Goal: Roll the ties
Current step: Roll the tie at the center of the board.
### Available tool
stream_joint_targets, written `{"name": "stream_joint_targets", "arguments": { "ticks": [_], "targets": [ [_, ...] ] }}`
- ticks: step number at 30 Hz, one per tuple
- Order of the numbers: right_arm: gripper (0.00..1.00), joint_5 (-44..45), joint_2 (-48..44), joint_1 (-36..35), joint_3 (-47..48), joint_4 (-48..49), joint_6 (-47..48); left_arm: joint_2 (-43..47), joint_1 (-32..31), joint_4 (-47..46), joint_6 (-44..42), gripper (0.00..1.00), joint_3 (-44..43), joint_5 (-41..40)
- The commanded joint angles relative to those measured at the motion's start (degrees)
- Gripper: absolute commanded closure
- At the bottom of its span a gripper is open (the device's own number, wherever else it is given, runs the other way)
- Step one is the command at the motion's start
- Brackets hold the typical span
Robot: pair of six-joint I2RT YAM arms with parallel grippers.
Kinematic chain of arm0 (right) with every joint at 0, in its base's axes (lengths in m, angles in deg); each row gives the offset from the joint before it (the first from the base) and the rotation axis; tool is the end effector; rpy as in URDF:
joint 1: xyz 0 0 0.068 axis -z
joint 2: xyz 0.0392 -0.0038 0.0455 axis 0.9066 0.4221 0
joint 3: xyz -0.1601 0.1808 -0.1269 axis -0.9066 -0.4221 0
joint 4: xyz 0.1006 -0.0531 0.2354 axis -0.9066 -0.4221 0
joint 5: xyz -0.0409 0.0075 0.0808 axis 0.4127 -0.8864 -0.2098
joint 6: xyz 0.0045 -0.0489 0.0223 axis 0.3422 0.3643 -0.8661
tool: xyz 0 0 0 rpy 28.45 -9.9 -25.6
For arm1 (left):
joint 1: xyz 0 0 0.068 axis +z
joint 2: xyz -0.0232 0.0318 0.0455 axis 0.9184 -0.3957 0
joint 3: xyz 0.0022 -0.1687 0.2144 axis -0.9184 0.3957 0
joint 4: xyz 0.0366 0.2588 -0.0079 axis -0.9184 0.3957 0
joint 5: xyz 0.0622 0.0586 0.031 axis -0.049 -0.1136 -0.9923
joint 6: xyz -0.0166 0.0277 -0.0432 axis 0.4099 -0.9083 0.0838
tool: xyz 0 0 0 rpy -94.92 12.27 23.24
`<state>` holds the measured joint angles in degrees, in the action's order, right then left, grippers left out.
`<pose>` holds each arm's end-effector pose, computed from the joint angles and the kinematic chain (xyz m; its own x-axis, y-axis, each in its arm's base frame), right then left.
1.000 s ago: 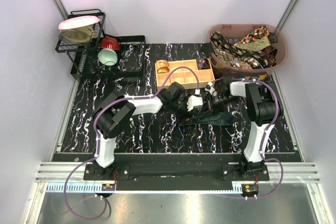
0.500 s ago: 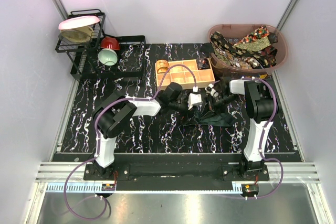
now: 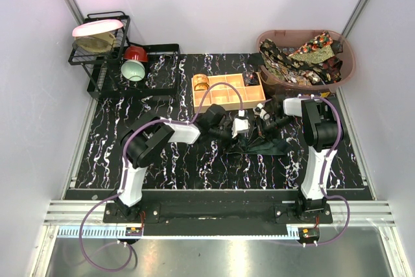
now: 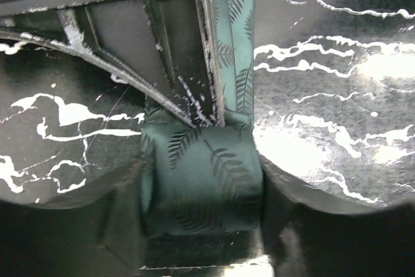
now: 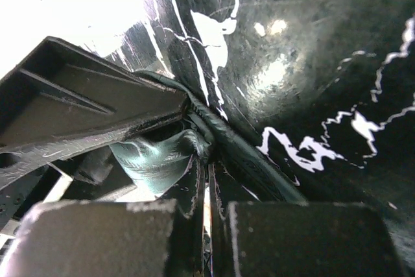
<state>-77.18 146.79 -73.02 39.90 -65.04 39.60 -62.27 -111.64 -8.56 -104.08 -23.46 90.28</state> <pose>0.3292 0.0735 0.0945 -0.9870 -0.0775 0.1408 0.0550 0.6602 0.7491 0.2725 -0.3062 0.1247 -0.0756 0.4490 -0.8903 0.9948 -0.0277 -0.0984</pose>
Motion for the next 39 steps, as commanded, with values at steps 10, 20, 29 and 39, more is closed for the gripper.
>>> {"name": "stream_joint_targets", "arguments": {
  "ticks": [10,20,29,39],
  "targets": [
    [0.53,-2.3,-6.5,1.0,2.0,-4.0,6.9,2.8,-1.3,21.9,-11.0,0.61,-4.2,-12.8],
    [0.43,-5.9,-9.3,-1.4,1.0,-1.0,4.3,-0.7,-5.1,32.7,-13.0,0.6,-9.8,-20.7],
    [0.54,-4.8,-6.4,-1.9,-1.2,1.1,3.8,-2.3,-5.4,34.5,-12.1,0.6,-12.4,-21.0],
    [0.57,-3.4,-8.4,-2.0,-3.7,2.6,3.2,-2.6,-5.4,35.2,-11.6,0.6,-13.0,-20.6]
  ]
}}
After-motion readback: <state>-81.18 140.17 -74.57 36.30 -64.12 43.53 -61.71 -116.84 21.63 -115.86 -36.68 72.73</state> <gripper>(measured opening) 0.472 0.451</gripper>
